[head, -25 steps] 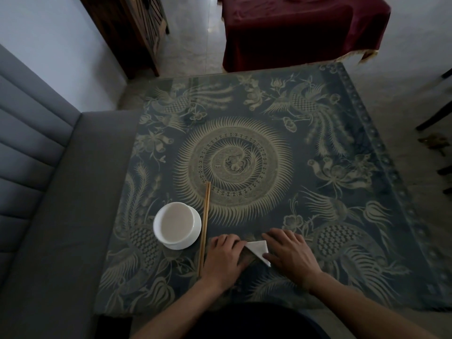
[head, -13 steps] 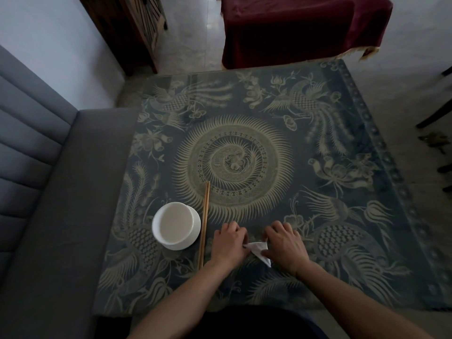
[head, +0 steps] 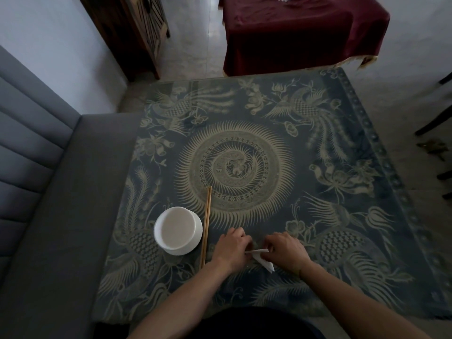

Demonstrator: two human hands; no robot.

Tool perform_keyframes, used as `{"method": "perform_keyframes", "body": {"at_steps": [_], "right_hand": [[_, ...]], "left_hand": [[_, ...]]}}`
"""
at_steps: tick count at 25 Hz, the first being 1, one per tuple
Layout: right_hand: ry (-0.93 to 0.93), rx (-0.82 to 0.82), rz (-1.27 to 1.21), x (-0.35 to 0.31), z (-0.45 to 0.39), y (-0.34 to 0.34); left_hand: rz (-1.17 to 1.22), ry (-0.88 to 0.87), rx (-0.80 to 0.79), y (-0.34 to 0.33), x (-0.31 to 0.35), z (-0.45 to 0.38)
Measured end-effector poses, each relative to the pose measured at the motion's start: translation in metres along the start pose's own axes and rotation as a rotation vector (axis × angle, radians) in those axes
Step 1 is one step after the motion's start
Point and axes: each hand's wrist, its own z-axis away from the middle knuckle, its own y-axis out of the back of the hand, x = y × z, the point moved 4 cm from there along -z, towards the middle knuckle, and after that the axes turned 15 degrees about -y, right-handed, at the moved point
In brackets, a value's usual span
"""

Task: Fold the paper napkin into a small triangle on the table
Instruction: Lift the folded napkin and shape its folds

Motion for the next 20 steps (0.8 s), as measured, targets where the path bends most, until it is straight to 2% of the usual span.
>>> {"method": "perform_keyframes", "body": {"at_steps": [4, 7, 15, 20], "right_hand": [[-0.015, -0.081, -0.108, 0.003, 0.001, 0.007], [0.025, -0.061, -0.171, -0.001, 0.001, 0.027], [0.025, 0.088, -0.652, -0.018, -0.008, 0.096], [0.027, 0.119, -0.807, -0.034, -0.009, 0.116]], "left_hand": [[0.161, -0.005, -0.022, 0.012, -0.006, 0.000], [0.337, 0.027, -0.003, 0.036, -0.013, -0.005], [0.984, 0.144, 0.369, 0.093, -0.027, -0.012], [1.120, 0.135, 0.432, 0.114, -0.015, -0.011]]}}
